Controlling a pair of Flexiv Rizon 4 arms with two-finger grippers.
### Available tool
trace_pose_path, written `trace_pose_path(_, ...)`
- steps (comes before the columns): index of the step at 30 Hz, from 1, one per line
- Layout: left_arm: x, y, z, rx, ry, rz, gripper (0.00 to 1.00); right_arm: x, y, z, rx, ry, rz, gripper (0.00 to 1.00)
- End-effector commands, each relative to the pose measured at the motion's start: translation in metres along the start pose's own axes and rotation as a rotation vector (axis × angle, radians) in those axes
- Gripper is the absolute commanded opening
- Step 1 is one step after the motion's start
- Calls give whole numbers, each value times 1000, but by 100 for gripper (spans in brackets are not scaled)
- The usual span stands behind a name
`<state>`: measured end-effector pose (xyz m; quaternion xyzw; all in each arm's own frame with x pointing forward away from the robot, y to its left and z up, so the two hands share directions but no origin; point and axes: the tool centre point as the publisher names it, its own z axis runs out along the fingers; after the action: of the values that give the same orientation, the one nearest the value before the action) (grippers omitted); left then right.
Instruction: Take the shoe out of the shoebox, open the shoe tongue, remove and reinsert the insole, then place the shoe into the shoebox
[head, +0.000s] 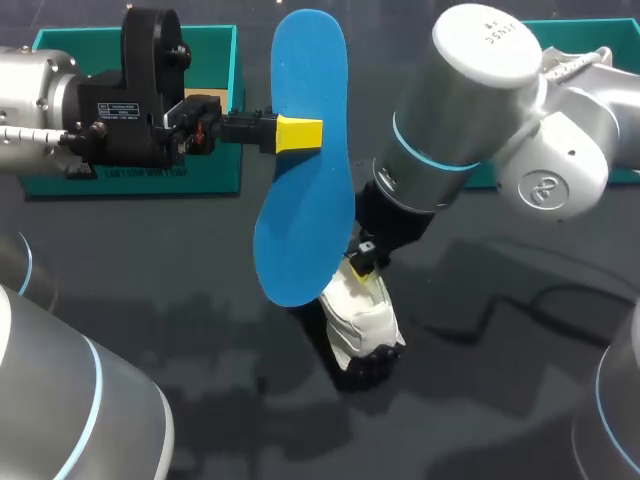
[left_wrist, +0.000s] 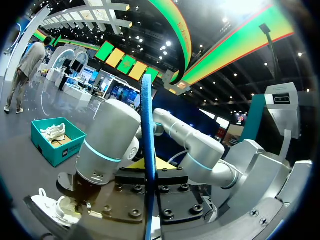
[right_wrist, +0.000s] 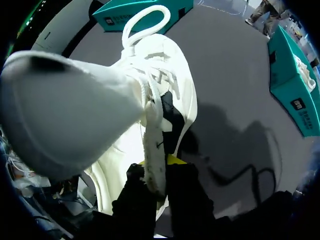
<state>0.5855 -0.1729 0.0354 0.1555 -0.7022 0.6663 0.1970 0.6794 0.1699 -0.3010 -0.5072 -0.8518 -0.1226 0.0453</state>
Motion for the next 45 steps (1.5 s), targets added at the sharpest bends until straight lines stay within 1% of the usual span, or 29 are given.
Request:
trace_pose_path(1, 0, 1, 1, 1, 0, 0, 0, -3, -9, -2, -64, 11, 111, 0)
trace_pose_path(6, 0, 1, 1, 1, 0, 0, 0, -3, -9, -2, -64, 11, 111, 0)
trace_pose_path(7, 0, 1, 1, 1, 0, 0, 0, -8, -8, 1, -63, 7, 208, 0)
trace_pose_path(8, 0, 1, 1, 1, 0, 0, 0, -10, -8, 2, -64, 5, 243, 0)
trace_pose_path(10, 0, 1, 1, 1, 0, 0, 0, -11, -9, 5, -103, 15, 247, 0)
trace_pose_path(12, 0, 1, 1, 1, 0, 0, 0, -11, -10, 9, -100, 6, 269, 0)
trace_pose_path(18, 0, 1, 1, 1, 0, 0, 0, -14, -4, 16, -90, 12, 269, 0)
trace_pose_path(26, 0, 1, 1, 1, 0, 0, 0, -24, 6, 25, -74, 17, 281, 0)
trace_pose_path(35, 0, 1, 1, 1, 0, 0, 0, -34, 8, 35, -95, 46, 281, 0)
trace_pose_path(45, 0, 1, 1, 1, 0, 0, 0, -46, 10, 48, -86, 77, 286, 0)
